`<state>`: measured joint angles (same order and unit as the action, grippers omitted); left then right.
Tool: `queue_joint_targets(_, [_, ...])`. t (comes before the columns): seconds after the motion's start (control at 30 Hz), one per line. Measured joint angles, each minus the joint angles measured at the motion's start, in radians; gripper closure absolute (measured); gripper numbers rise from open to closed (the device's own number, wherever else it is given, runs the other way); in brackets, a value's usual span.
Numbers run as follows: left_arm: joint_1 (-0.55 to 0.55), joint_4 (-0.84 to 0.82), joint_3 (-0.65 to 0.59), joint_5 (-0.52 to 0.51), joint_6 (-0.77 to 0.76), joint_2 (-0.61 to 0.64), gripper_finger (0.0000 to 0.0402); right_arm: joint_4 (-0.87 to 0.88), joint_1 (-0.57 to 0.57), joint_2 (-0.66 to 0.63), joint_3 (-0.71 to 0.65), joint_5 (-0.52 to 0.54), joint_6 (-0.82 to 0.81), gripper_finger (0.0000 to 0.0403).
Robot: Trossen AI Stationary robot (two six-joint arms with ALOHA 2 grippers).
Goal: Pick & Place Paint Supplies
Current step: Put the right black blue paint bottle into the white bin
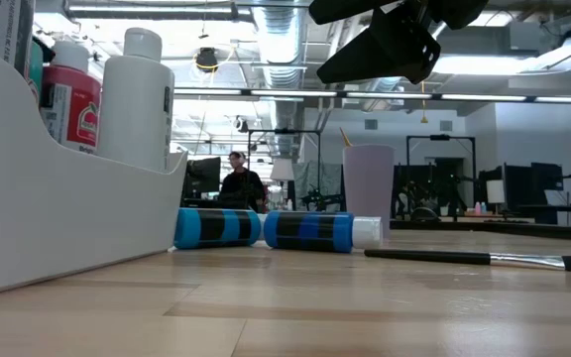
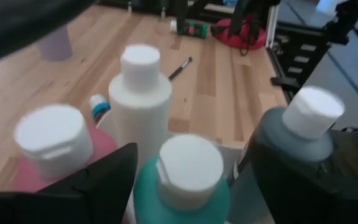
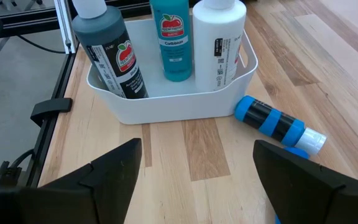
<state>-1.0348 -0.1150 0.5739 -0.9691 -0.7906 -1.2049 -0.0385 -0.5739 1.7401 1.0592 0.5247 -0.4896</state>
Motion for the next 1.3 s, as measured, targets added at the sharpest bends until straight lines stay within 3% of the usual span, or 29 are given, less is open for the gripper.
queue_joint_targets(0.57, [-0.007, 0.018, 0.0, -0.078, 0.127, 0.131, 0.0092, 0.0, 0.0, 0.0, 0.0, 0.0, 0.0, 0.0101])
queue_joint_targets(0.77, [-0.006, 0.176, 0.0, -0.124, 0.39, 0.208, 0.0092, 0.033, 0.006, 0.0, 0.0, 0.0, -0.019, 0.0101])
queue_joint_targets(1.03, [0.051, 0.604, 0.001, -0.138, 0.866, 0.228, 0.0092, 0.216, 0.063, 0.001, 0.0, 0.003, -0.161, 0.0101])
queue_joint_targets(1.13, [0.123, 0.732, 0.001, -0.079, 0.946, 0.229, 0.0092, 0.246, 0.076, 0.02, 0.002, 0.003, -0.166, 0.0101])
queue_joint_targets(1.3, [0.24, 0.769, 0.002, 0.154, 0.947, 0.218, 0.0092, 0.318, 0.094, 0.073, 0.001, -0.001, -0.166, 0.0101])
